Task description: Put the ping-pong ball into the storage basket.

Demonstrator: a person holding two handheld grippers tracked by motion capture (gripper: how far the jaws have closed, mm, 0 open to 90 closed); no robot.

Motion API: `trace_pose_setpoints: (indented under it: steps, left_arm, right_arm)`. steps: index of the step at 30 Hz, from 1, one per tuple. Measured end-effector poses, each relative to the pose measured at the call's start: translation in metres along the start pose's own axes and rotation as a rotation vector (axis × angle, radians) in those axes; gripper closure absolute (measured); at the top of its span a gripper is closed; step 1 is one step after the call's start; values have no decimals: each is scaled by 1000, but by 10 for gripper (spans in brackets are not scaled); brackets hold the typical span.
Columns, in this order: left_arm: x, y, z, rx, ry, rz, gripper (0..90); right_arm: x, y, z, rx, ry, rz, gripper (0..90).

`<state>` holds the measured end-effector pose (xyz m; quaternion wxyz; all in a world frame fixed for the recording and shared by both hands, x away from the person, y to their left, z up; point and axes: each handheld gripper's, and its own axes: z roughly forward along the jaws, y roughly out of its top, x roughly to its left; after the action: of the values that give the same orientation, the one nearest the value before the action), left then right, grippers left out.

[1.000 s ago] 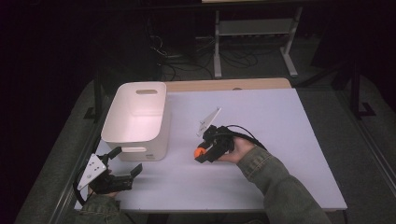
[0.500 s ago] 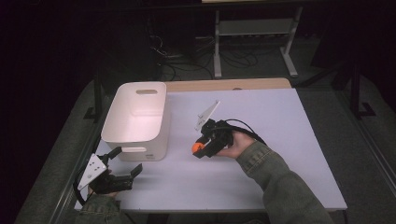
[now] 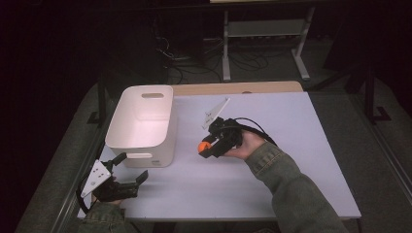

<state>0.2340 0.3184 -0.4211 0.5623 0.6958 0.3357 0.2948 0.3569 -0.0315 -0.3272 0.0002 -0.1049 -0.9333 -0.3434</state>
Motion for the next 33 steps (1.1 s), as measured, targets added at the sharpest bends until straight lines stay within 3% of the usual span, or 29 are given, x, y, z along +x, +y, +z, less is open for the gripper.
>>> trace_pose_setpoints:
  steps: [14,33]
  left_arm:
    - [0,0,0,-1,0,1,24]
    - [0,0,0,-2,-2,0,24]
  right_arm:
    - [-5,13,-9,-1,-27,-9,494]
    - [-18,27,-13,-62,-44,-13,495]
